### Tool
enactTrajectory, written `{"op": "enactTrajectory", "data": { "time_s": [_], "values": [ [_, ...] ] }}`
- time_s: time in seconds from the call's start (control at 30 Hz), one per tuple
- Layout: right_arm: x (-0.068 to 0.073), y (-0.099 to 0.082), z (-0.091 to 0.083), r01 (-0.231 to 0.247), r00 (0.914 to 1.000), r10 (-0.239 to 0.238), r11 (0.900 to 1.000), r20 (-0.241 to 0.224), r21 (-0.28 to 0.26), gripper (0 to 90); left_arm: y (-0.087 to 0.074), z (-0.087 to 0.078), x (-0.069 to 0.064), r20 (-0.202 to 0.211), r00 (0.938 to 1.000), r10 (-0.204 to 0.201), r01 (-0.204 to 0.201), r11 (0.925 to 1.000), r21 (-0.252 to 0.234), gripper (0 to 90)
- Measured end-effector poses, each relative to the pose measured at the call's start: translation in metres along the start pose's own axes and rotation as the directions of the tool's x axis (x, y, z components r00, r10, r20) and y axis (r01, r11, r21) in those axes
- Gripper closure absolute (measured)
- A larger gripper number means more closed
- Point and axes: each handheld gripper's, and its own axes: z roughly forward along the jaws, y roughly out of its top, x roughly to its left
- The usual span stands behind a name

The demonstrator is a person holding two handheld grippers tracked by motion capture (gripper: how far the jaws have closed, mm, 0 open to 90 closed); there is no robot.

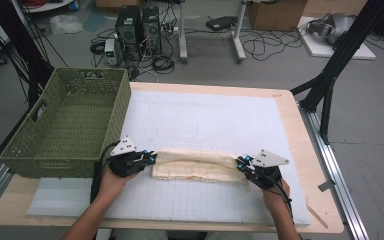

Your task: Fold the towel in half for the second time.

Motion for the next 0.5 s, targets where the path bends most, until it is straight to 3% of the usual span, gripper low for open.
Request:
{"op": "enactTrajectory", "data": {
  "time_s": [0.37, 0.5],
  "values": [
    [0.013, -0.008, -0.019, 0.001, 0.9989, -0.001, 0.9999, -0.047, -0.011, 82.8, -0.008, -0.011, -0.011, 0.012, 0.9997, 0.022, -0.022, 0.9995, 0.023, 81.8],
    [0.015, -0.009, -0.021, 0.011, 0.9983, -0.011, 0.9999, -0.057, -0.006, 82.8, -0.008, -0.018, -0.012, -0.012, 0.9999, -0.009, 0.009, 0.9998, 0.02, 75.1]
  ]
}}
